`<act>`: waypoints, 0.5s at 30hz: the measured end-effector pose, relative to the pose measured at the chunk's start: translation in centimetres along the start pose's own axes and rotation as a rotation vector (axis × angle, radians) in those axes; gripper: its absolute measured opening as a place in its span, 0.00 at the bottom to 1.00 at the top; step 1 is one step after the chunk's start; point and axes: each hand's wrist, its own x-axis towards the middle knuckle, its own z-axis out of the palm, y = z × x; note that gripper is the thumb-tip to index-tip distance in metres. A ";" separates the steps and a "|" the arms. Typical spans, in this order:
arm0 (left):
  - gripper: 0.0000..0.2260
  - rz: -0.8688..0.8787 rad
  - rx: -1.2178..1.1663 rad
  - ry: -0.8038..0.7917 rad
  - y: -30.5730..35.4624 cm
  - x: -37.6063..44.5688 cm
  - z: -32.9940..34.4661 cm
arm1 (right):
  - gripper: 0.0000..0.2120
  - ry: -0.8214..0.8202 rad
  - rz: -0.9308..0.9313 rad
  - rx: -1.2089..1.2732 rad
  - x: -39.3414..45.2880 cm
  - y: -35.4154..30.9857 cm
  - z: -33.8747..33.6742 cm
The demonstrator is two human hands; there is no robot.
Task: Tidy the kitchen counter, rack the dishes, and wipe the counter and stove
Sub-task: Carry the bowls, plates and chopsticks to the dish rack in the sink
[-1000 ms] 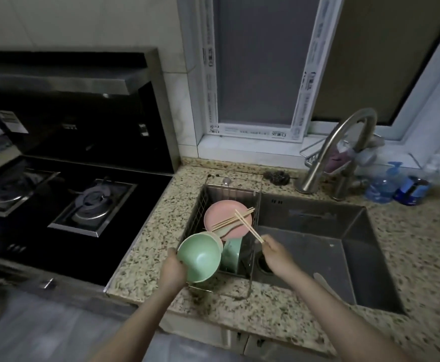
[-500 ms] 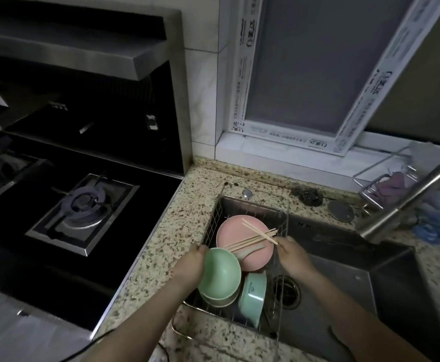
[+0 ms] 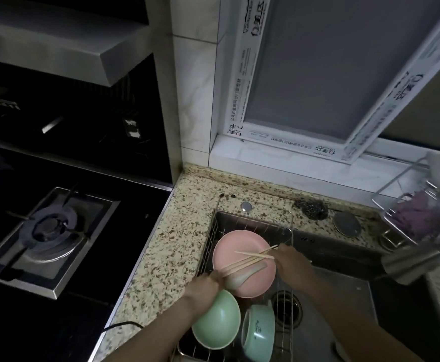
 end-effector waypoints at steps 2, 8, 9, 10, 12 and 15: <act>0.24 0.016 -0.065 0.024 -0.3 -0.1 -0.2 | 0.18 -0.025 -0.049 -0.093 1.2 0.0 0.5; 0.18 -0.142 -0.341 0.251 0.0 -0.1 -1.3 | 0.22 -0.097 -0.262 -0.320 4.9 -0.2 2.2; 0.17 -0.171 -0.364 0.272 0.1 0.0 -1.4 | 0.22 -0.107 -0.298 -0.348 5.4 -0.2 2.5; 0.17 -0.197 -0.391 0.293 0.2 0.2 -1.5 | 0.21 -0.112 -0.333 -0.366 5.9 -0.1 2.8; 0.15 -0.247 -0.461 0.329 0.4 0.5 -1.7 | 0.20 -0.105 -0.387 -0.376 6.9 0.1 3.3; 0.15 -0.320 -0.526 0.362 0.5 0.7 -1.8 | 0.19 -0.074 -0.436 -0.376 7.7 0.2 3.8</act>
